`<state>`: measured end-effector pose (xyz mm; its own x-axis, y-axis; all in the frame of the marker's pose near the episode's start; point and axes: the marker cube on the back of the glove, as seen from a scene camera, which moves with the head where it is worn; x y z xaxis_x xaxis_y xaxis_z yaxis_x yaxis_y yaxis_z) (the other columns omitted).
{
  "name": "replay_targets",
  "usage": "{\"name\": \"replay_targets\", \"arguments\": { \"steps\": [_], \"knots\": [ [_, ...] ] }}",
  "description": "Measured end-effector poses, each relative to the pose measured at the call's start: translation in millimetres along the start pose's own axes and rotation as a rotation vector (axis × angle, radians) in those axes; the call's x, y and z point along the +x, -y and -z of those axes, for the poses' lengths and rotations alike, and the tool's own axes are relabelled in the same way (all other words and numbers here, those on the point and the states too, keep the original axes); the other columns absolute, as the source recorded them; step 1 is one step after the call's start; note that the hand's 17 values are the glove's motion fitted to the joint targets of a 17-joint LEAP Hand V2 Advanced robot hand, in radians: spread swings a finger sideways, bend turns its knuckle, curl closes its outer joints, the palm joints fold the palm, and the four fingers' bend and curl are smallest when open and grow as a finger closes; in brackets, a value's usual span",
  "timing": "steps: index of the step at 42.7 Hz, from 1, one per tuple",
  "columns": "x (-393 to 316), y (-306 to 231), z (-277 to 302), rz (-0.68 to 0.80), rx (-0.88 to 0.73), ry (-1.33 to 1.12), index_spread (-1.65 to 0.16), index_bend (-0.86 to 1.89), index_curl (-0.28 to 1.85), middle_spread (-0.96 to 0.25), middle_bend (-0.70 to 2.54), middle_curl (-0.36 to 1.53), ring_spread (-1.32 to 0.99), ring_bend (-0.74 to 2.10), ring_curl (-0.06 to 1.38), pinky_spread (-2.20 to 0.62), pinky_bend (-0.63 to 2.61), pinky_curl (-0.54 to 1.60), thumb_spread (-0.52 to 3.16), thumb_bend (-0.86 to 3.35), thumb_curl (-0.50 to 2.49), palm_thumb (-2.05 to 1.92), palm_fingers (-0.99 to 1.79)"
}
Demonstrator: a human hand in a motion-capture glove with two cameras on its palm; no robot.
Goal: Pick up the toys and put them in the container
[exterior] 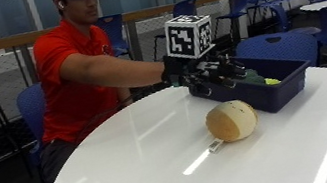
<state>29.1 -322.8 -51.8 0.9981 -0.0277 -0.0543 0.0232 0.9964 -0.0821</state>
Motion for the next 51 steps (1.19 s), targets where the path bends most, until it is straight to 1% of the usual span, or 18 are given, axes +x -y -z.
{"name": "replay_targets", "arguments": {
  "steps": [20, 29, 39, 45, 46, 47, 48, 51],
  "knots": [
    [-7, 59, -40, -0.028, 0.015, -0.043, -0.35, 0.12, 0.2, -0.06, 0.14, 0.29, 0.02, 0.18, 0.26, 0.1, 0.88, 0.31, 1.01, -0.07, 0.25, -0.08, -0.18],
    [-1, 74, -61, -0.041, -0.018, -0.056, -0.36, 0.13, 0.2, -0.07, 0.15, 0.28, 0.02, 0.18, 0.27, 0.1, 0.88, 0.32, 1.01, -0.07, 0.24, -0.08, -0.16],
    [2, 80, -83, -0.066, -0.075, -0.023, -0.36, 0.12, 0.2, -0.07, 0.14, 0.26, 0.02, 0.18, 0.26, 0.11, 1.0, 0.35, 1.01, -0.06, 0.23, -0.07, -0.13],
    [2, 79, -96, -0.083, -0.133, -0.011, -0.38, 0.14, 0.19, -0.07, 0.13, 0.25, 0.01, 0.26, 0.28, 0.09, 1.11, 0.38, 1.03, -0.04, 0.24, -0.03, -0.01],
    [2, 78, -97, -0.085, -0.138, -0.017, -0.39, 0.16, 0.2, -0.08, 0.15, 0.25, 0.0, 0.32, 0.3, 0.07, 1.11, 0.38, 1.05, -0.02, 0.24, -0.01, 0.1],
    [2, 78, -97, -0.087, -0.143, -0.026, -0.39, 0.16, 0.2, -0.08, 0.14, 0.24, -0.01, 0.36, 0.3, 0.06, 1.12, 0.37, 1.06, -0.02, 0.25, 0.0, 0.13],
    [2, 77, -97, -0.088, -0.148, -0.038, -0.4, 0.19, 0.21, -0.09, 0.18, 0.25, -0.04, 0.43, 0.31, 0.04, 1.07, 0.35, 1.08, 0.0, 0.25, 0.03, 0.26],
    [0, 74, -99, -0.088, -0.161, -0.069, -0.41, 0.18, 0.21, -0.12, 0.21, 0.26, -0.12, 0.55, 0.32, -0.03, 1.01, 0.33, 1.13, 0.02, 0.27, 0.08, 0.36]
  ]
}}
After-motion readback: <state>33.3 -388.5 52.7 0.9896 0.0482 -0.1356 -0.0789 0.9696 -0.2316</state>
